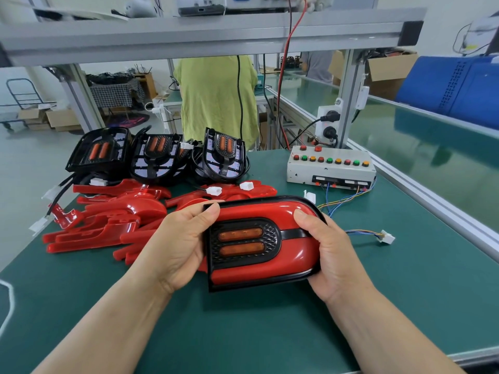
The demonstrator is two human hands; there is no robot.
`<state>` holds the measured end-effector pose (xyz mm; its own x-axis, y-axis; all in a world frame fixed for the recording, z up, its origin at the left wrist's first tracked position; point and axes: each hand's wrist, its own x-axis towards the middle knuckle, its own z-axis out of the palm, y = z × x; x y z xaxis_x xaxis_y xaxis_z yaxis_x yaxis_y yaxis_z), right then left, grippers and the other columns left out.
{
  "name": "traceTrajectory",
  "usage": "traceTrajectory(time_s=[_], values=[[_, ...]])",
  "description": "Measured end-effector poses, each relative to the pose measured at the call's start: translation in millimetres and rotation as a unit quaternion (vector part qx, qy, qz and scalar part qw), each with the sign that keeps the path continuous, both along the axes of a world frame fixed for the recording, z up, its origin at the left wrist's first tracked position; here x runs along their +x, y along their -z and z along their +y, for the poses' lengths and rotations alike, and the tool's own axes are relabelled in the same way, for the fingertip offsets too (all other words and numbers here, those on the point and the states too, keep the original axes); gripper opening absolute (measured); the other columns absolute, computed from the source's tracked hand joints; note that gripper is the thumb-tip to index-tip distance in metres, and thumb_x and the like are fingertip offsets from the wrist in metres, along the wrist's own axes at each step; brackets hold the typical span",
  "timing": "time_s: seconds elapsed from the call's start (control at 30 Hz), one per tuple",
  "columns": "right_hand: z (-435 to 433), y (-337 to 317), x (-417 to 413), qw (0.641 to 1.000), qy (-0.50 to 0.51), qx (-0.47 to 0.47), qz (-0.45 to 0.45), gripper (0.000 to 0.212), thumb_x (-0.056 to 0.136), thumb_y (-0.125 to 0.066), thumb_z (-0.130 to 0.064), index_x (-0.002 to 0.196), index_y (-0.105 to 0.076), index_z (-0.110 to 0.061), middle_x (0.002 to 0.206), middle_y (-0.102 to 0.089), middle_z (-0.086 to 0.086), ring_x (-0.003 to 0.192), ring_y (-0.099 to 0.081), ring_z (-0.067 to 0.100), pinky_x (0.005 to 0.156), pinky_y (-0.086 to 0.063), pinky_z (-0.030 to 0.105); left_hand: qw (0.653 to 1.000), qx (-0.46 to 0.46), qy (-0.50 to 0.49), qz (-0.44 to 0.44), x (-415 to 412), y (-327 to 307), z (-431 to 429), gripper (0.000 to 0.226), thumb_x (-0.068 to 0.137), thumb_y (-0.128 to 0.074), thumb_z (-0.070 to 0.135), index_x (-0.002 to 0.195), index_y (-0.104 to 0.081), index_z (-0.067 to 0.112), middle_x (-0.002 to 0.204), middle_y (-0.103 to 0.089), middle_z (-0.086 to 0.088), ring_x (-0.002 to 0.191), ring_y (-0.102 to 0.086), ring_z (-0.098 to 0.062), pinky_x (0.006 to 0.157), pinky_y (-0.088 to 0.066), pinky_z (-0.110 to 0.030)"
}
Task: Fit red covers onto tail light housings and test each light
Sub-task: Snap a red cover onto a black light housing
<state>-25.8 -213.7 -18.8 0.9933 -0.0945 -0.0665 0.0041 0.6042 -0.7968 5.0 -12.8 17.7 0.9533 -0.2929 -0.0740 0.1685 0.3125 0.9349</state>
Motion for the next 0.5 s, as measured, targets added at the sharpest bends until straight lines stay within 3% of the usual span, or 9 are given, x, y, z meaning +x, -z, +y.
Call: traceTrajectory(time_s=[0.1, 0.17, 0.23, 0.3, 0.37, 0.5], values=[[-3, 0, 1, 1.0, -0.013, -0.004, 0.005, 0.045, 0.057, -0.08, -0.024, 0.101, -0.076, -0.013, 0.103, -0.074, 0.018, 0.085, -0.071, 0.031, 0.074, -0.061, 0.047, 1.0, 0.009, -0.002, 0.001, 0, 0, 1, 0.039, 0.096, -0.049, 0.02, 0.122, -0.062, -0.006, 0.118, -0.067, -0.027, 0.109, -0.066, -0.041, 0.086, -0.055, -0.059], [-7, -2, 1, 0.999, -0.03, -0.024, 0.024, 0.062, 0.056, -0.08, -0.023, 0.114, -0.069, -0.006, 0.109, -0.072, 0.021, 0.089, -0.069, 0.033, 0.08, -0.057, 0.051, 1.0, 0.009, 0.002, 0.005, -1, 0, 1, 0.04, 0.096, -0.049, 0.021, 0.123, -0.062, -0.005, 0.118, -0.067, -0.027, 0.109, -0.066, -0.042, 0.085, -0.055, -0.06], [-11, -4, 2, 0.997, -0.045, -0.048, 0.041, 0.073, 0.049, -0.083, -0.015, 0.117, -0.062, -0.003, 0.1, -0.073, 0.017, 0.081, -0.069, 0.029, 0.074, -0.059, 0.047, 1.0, 0.012, 0.008, 0.009, -1, 1, 2, 0.04, 0.096, -0.048, 0.022, 0.124, -0.062, -0.003, 0.119, -0.066, -0.028, 0.11, -0.065, -0.044, 0.086, -0.054, -0.062], [-14, -5, 3, 0.996, -0.059, -0.059, 0.041, 0.061, 0.052, -0.081, -0.004, 0.11, -0.062, -0.009, 0.09, -0.072, 0.011, 0.072, -0.068, 0.024, 0.066, -0.059, 0.042, 1.0, 0.015, 0.013, 0.011, 0, 1, 3, 0.04, 0.095, -0.05, 0.023, 0.125, -0.062, 0.0, 0.12, -0.066, -0.027, 0.11, -0.065, -0.044, 0.084, -0.054, -0.063], [-14, -6, 3, 0.995, -0.06, -0.069, 0.034, 0.048, 0.058, -0.08, -0.009, 0.104, -0.064, -0.013, 0.089, -0.073, 0.01, 0.071, -0.069, 0.023, 0.066, -0.059, 0.042, 1.0, 0.014, 0.02, 0.013, -1, 1, 2, 0.042, 0.093, -0.051, 0.026, 0.125, -0.062, 0.001, 0.119, -0.066, -0.027, 0.108, -0.066, -0.044, 0.081, -0.056, -0.06], [-9, -6, 2, 0.993, -0.044, -0.107, 0.001, 0.044, 0.059, -0.089, -0.026, 0.1, -0.075, -0.016, 0.102, -0.075, 0.013, 0.084, -0.071, 0.027, 0.079, -0.059, 0.049, 0.999, 0.007, 0.031, 0.018, 0, 2, 2, 0.046, 0.092, -0.054, 0.029, 0.126, -0.06, 0.0, 0.12, -0.066, -0.027, 0.108, -0.066, -0.043, 0.08, -0.057, -0.057]])
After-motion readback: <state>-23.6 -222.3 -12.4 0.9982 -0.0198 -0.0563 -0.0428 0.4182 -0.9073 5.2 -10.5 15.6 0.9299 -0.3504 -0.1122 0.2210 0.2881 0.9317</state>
